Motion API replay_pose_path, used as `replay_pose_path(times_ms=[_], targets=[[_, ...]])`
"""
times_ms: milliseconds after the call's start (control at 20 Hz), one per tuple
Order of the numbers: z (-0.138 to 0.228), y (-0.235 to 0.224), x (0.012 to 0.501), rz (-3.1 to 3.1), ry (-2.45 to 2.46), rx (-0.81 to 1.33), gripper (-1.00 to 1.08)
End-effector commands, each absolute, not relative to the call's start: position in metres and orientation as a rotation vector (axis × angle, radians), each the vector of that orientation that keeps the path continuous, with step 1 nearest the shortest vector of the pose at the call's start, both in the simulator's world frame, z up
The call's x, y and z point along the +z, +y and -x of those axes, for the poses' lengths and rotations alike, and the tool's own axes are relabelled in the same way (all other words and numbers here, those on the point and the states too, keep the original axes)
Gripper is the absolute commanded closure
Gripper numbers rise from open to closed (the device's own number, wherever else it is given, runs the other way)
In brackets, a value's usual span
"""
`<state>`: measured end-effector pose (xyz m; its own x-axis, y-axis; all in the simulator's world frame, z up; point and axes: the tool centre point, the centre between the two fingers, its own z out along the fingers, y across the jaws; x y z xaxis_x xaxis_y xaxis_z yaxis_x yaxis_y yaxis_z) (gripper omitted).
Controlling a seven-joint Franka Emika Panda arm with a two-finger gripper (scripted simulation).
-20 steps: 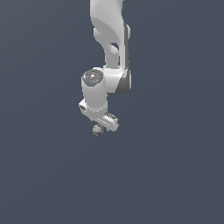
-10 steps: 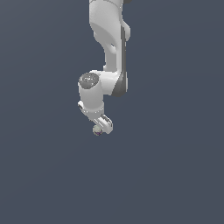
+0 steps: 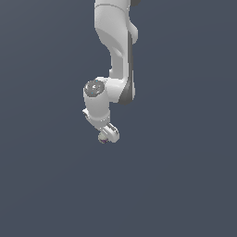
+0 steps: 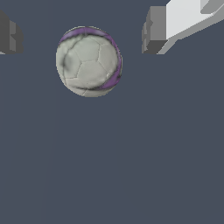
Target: Pick up the object and move it to a goal position.
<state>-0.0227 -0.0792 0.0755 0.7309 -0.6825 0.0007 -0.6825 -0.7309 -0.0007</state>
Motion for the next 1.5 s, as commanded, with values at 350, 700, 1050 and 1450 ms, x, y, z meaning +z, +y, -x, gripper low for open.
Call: replay_pose_path(times_ms=[350, 700, 1050, 1450], targets=[[0.023, -0.080, 0.038, 2.920, 1.159, 0.000, -0.92], [0.023, -0.080, 0.037, 2.920, 1.159, 0.000, 1.08], [0.023, -0.079, 0.038, 2.920, 1.157, -0.001, 1.08], [0.022, -0.071, 0.061, 2.920, 1.157, -0.001, 1.08]])
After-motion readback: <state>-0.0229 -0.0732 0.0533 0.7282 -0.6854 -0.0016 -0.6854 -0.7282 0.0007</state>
